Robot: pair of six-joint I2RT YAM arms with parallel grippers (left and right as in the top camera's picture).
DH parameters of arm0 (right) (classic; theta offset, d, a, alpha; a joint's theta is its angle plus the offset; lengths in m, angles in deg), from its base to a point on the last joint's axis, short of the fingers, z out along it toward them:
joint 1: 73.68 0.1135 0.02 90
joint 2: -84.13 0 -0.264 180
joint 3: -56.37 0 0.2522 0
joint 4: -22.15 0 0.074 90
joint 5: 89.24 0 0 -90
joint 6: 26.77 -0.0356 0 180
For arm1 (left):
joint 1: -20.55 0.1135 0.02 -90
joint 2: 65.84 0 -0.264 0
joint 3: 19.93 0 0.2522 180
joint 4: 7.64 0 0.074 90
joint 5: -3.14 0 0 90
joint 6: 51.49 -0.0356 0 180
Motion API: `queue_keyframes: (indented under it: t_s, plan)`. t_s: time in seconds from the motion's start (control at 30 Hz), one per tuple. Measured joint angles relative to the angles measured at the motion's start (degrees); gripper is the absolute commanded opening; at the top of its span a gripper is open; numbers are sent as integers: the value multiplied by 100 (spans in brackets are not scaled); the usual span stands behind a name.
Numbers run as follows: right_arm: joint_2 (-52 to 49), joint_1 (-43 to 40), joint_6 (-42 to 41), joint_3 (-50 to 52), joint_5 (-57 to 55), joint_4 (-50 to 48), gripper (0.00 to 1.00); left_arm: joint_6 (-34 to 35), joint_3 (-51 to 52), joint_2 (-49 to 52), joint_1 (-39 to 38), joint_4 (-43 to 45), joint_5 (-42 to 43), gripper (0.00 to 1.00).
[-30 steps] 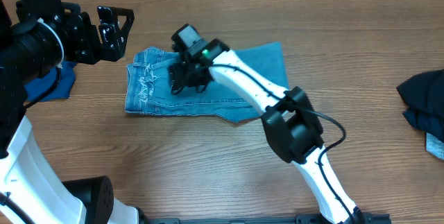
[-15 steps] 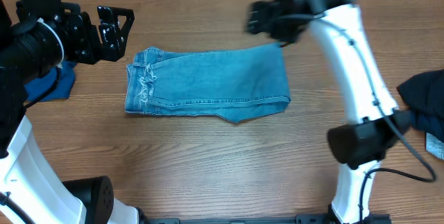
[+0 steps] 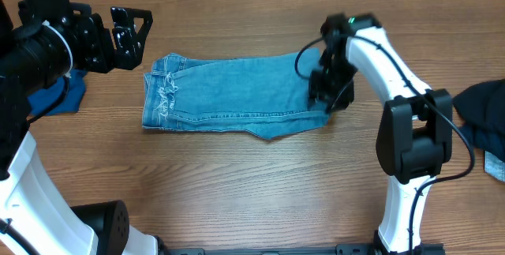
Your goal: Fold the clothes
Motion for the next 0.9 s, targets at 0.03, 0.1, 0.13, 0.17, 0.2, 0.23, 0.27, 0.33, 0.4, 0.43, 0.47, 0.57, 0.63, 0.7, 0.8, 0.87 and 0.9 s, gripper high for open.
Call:
queue_keyframes:
  t_s: [0.03,0.1,0.13,0.17,0.2,0.23,0.27,0.33,0.4,0.43,0.47,0.57,0.63,0.7,0.8,0.87,0.9]
  plan:
    - [0,11,15,160,0,-140,37,0,0,0,0,0,0,100]
    - [-2,31,11,505,4,-420,35,0,0,0,0,0,0,100]
    - [-2,31,15,605,0,-529,36,0,0,0,0,0,0,100]
    - [-4,31,20,645,-9,-579,36,0,0,0,0,0,0,100]
    - [-7,22,20,667,-24,-625,37,0,0,0,0,0,2,100]
    - [-7,20,17,667,-46,-647,37,0,0,0,0,0,0,100]
    - [-4,20,24,667,-103,-673,38,0,0,0,0,0,0,100]
    - [7,17,24,658,-243,-664,39,0,0,0,0,0,2,100]
    - [90,0,66,577,-428,-579,43,0,0,0,0,0,0,100]
    - [160,-17,94,525,-481,-557,47,0,0,0,0,0,0,100]
    - [284,-52,129,424,-544,-542,54,0,0,0,0,0,2,100]
    - [848,-186,284,105,-708,-616,83,0,0,0,0,0,2,100]
    - [1287,-258,306,-44,-769,-710,91,0,0,0,0,0,0,100]
    - [1582,-313,297,-138,-796,-778,96,2,0,0,0,0,0,100]
    - [1849,-389,459,-192,-664,-997,98,0,0,0,0,0,2,100]
    - [1803,-485,791,-48,-199,-1386,100,0,0,0,0,0,2,100]
    - [1779,-516,863,2,-74,-1436,100,0,0,0,0,0,0,100]
